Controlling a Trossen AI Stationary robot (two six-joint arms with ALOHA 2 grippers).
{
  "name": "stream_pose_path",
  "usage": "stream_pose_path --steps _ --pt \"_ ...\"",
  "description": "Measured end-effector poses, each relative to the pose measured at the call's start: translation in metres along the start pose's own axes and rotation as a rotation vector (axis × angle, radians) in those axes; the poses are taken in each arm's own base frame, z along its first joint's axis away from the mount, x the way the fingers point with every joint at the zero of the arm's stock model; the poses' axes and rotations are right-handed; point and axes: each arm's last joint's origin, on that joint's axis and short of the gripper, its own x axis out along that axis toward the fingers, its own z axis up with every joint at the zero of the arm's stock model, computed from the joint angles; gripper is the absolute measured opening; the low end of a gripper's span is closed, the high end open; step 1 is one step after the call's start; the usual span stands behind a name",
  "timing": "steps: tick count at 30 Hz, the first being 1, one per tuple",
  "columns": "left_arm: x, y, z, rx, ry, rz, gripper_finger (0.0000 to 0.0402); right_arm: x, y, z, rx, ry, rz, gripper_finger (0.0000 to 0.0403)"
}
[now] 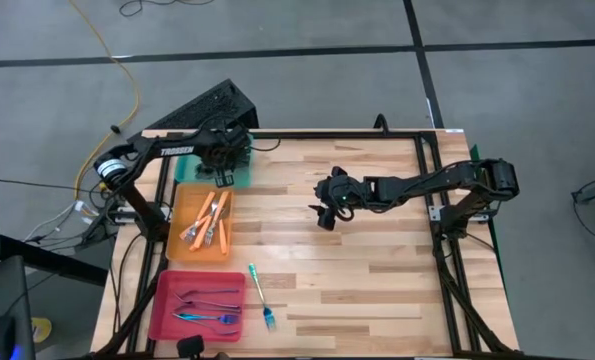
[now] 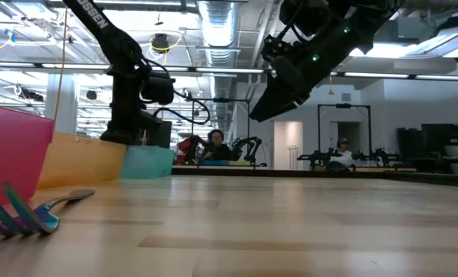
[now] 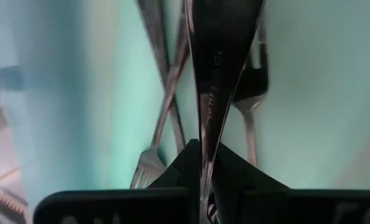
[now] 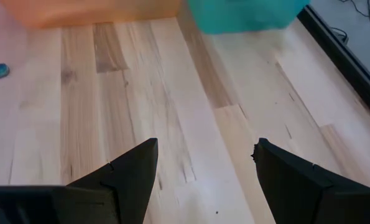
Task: Sort silverware by color (type)
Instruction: Put the black fork into the blue bin, then put the blue fork into the pink bin
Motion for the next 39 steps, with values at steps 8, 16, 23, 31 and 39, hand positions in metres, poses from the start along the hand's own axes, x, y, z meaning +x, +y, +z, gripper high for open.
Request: stream_pose_path --steps 8,16,23,31,39 --pt "0.001 -0.001 0.000 0.094 -0.012 -0.033 0.0015 0.000 0.000 0.000 0.000 -0.002 0.000 0.0286" --pt "0.002 0.000 0.000 0.126 -0.038 -0.067 0.0030 0.000 0.000 0.000 -0.001 -0.002 0.000 0.0286" --pt "0.002 0.001 0.000 0.120 -0.034 -0.049 0.0078 0.000 0.000 0.000 -0.004 -0.001 0.000 0.0286" --pt "-0.040 0.025 0.013 -0.012 -0.085 -0.064 0.0095 -0.003 0.011 0.002 -0.055 -0.029 0.028 0.0286" --pt "-0.142 0.036 0.015 -0.130 -0.467 -0.254 0.0096 -0.008 0.066 0.011 -0.280 -0.265 0.260 0.0286"
